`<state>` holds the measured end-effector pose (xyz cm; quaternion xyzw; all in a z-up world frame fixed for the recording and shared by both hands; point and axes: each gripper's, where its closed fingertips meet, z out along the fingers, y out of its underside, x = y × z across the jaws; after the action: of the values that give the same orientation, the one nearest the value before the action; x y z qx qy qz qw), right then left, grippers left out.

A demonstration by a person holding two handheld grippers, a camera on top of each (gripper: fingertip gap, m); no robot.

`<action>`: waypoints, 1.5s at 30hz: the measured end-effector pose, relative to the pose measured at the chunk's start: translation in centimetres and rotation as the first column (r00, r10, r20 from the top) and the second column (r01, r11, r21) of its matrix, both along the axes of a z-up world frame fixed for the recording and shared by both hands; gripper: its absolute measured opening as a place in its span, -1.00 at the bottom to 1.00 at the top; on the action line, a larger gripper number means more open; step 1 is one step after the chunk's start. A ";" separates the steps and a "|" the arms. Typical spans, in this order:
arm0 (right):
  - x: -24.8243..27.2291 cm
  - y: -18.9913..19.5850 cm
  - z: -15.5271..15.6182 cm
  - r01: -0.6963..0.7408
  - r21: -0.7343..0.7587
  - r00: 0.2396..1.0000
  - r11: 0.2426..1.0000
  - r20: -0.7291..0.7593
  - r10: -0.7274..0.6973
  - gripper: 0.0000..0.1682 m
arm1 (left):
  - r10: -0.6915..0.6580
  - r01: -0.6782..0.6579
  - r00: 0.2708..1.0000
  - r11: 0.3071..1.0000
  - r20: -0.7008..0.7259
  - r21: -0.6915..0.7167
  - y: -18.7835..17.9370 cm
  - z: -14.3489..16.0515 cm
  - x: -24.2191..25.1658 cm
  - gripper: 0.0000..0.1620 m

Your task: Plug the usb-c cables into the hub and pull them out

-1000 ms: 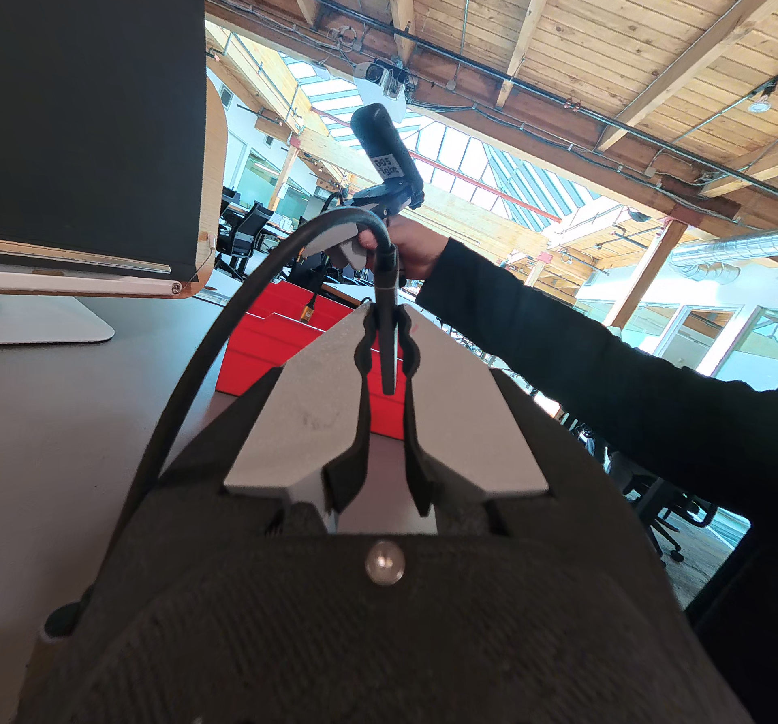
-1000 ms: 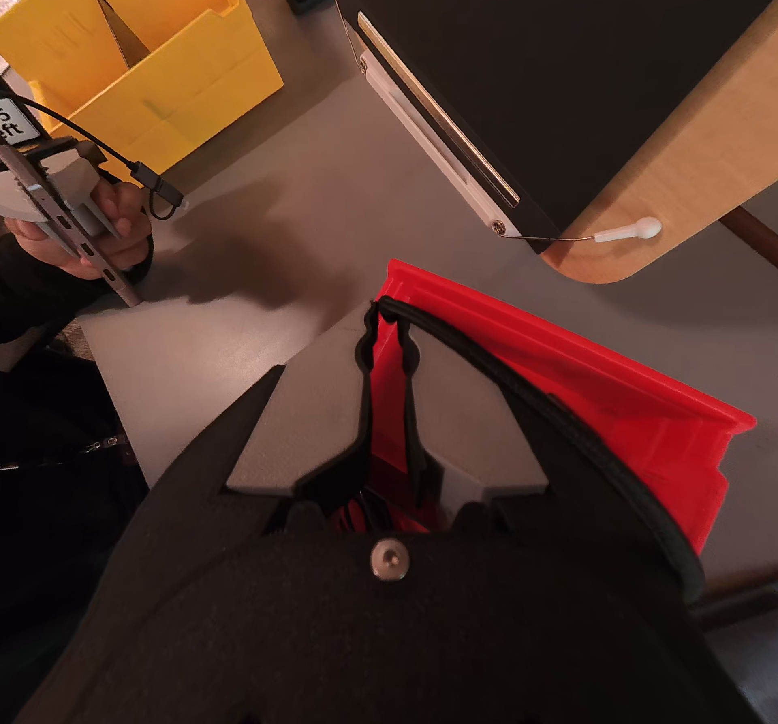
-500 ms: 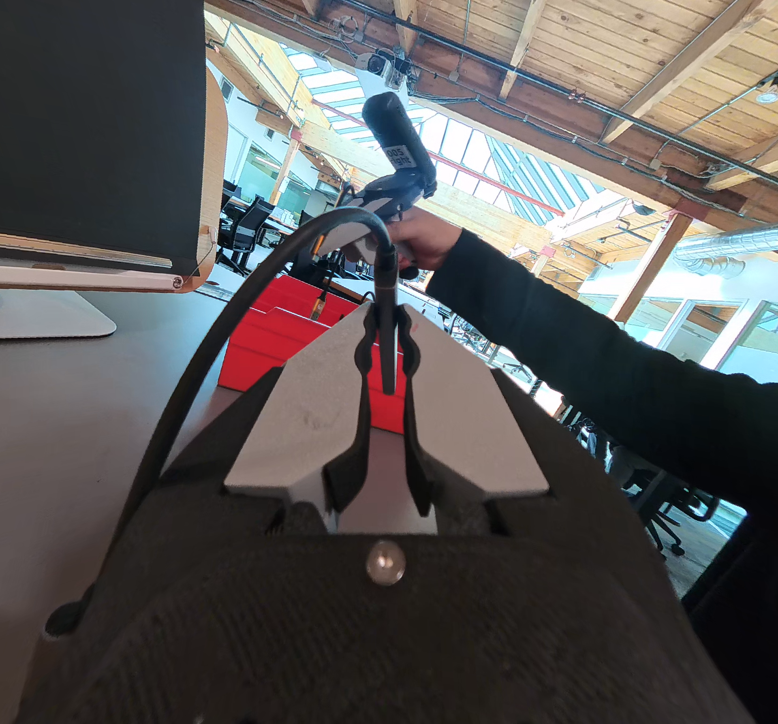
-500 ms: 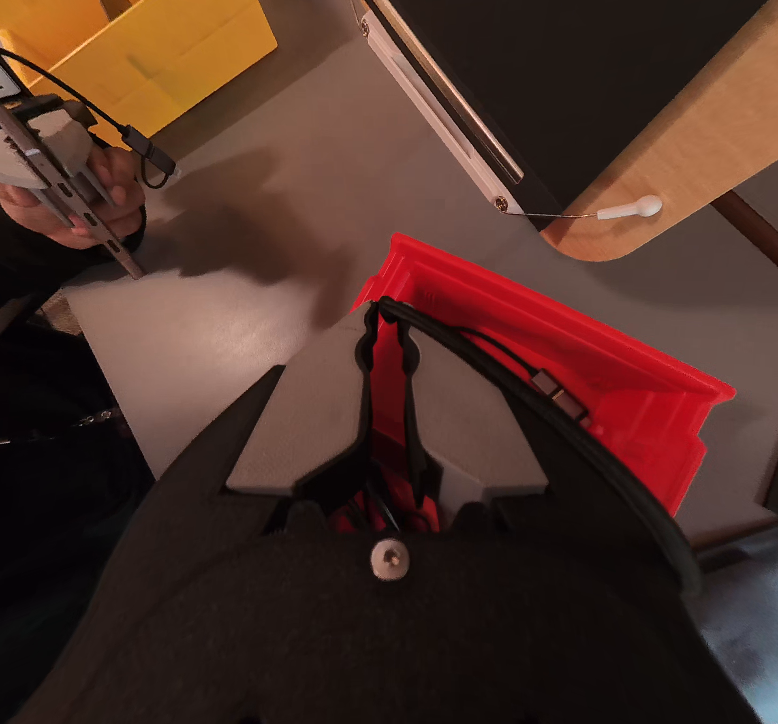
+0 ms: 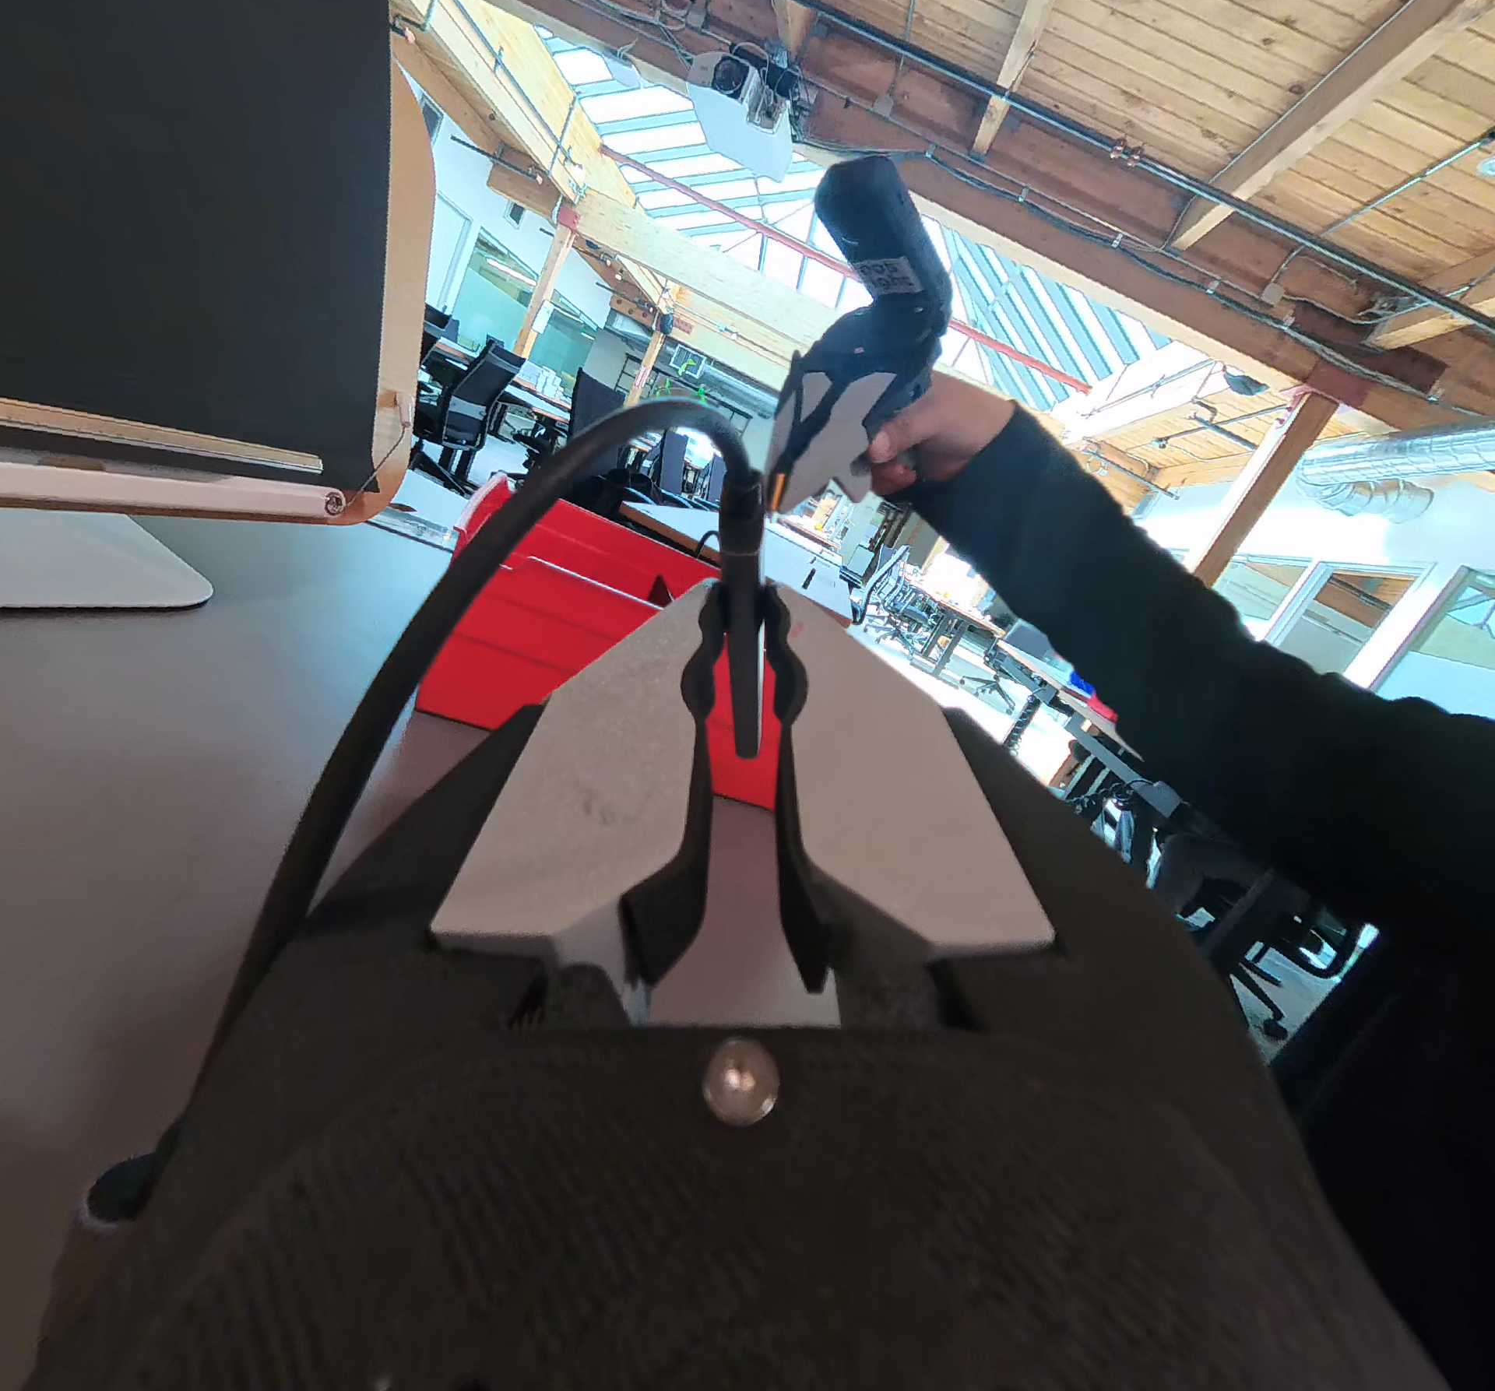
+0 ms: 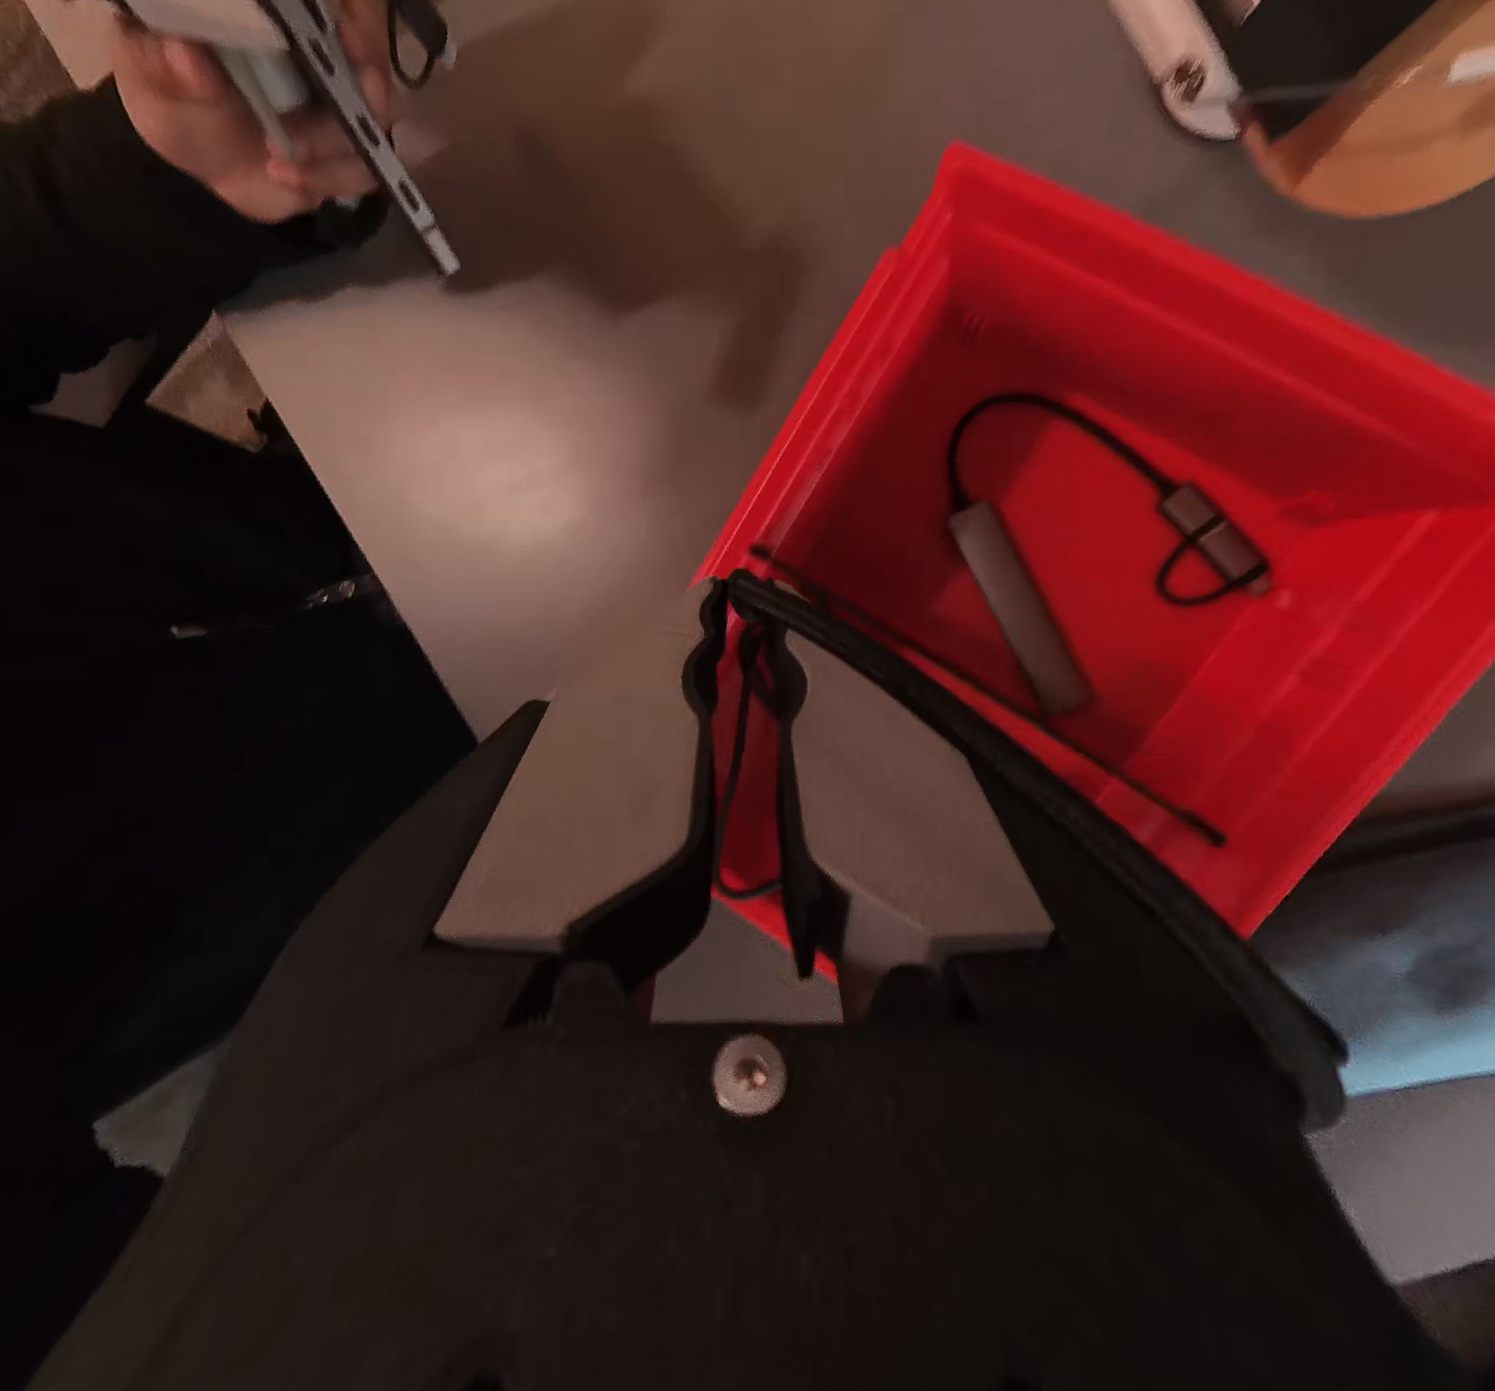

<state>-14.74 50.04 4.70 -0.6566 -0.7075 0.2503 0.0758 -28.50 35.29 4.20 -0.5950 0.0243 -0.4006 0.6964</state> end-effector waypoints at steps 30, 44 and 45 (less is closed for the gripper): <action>0.5 -6.6 1.4 -0.064 0.038 0.998 0.997 0.003 0.063 -0.77 | -0.031 0.034 0.990 0.999 -0.138 0.021 -0.4 -0.1 2.3 -0.92; -8.8 -17.9 -4.5 -0.308 0.028 0.915 0.951 -0.265 0.304 -0.91 | -0.211 0.216 0.974 0.974 -0.079 0.071 -2.0 1.1 4.7 -0.91; -8.7 -17.6 -4.4 -0.307 0.031 0.916 0.951 -0.261 0.305 -0.92 | -0.201 0.207 0.976 0.977 -0.085 0.061 -1.8 1.0 4.6 -0.90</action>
<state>-23.43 32.40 0.29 -0.4993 -0.7838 0.3474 0.1255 -23.89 33.44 5.22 -0.5802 0.1262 -0.4453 0.6702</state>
